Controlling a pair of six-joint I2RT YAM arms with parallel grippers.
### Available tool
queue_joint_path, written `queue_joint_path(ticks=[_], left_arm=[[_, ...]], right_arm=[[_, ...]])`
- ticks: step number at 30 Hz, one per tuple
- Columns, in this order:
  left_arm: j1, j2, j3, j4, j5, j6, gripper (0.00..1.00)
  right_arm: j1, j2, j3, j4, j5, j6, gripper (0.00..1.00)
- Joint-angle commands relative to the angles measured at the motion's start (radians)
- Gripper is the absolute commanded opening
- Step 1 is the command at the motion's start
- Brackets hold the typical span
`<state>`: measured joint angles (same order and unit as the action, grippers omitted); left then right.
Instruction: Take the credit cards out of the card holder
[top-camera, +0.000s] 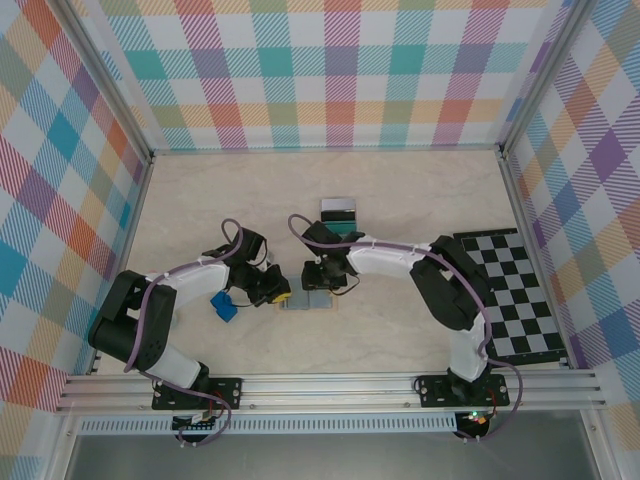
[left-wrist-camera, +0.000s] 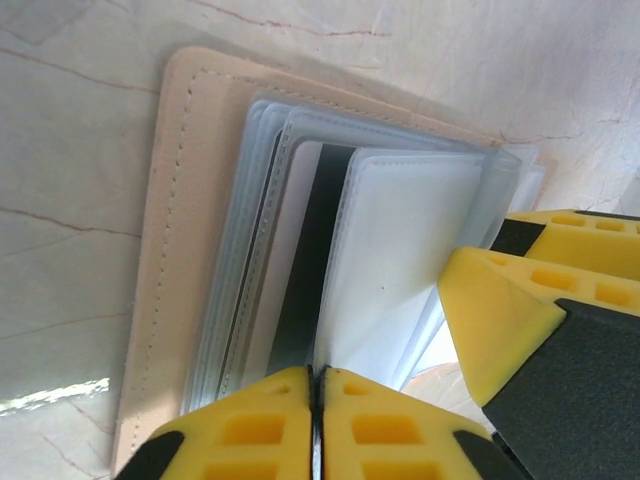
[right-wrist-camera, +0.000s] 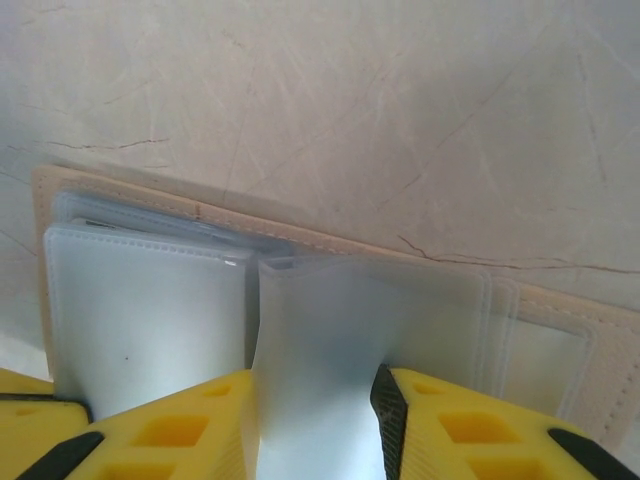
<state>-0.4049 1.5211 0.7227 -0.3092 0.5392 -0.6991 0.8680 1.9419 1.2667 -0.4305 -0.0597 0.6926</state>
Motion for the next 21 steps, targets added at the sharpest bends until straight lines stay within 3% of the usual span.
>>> queue_joint_path(ticks=[1,8,12,14,18,21], left_arm=[[-0.012,-0.028,0.027,-0.036,-0.03,0.028,0.04],[-0.012,-0.116,0.076,-0.228,-0.179,0.107,0.01],[-0.012,-0.15,0.094,-0.276,-0.197,0.125,0.01],[-0.012,-0.153,0.096,-0.266,-0.167,0.122,0.06],[-0.013,-0.136,0.095,-0.19,-0.043,0.099,0.25],[-0.015,-0.132,0.09,-0.149,-0.01,0.082,0.3]], right_arm=[[-0.007,-0.072,-0.042,0.042,-0.009,0.007,0.37],[-0.016,-0.195,-0.11,0.08,0.045,0.022,0.37],[-0.02,-0.234,-0.134,0.087,0.065,0.032,0.37],[-0.021,-0.244,-0.139,0.091,0.066,0.036,0.37],[-0.023,-0.247,-0.141,0.092,0.061,0.039,0.37],[-0.023,-0.249,-0.145,0.092,0.06,0.044,0.37]])
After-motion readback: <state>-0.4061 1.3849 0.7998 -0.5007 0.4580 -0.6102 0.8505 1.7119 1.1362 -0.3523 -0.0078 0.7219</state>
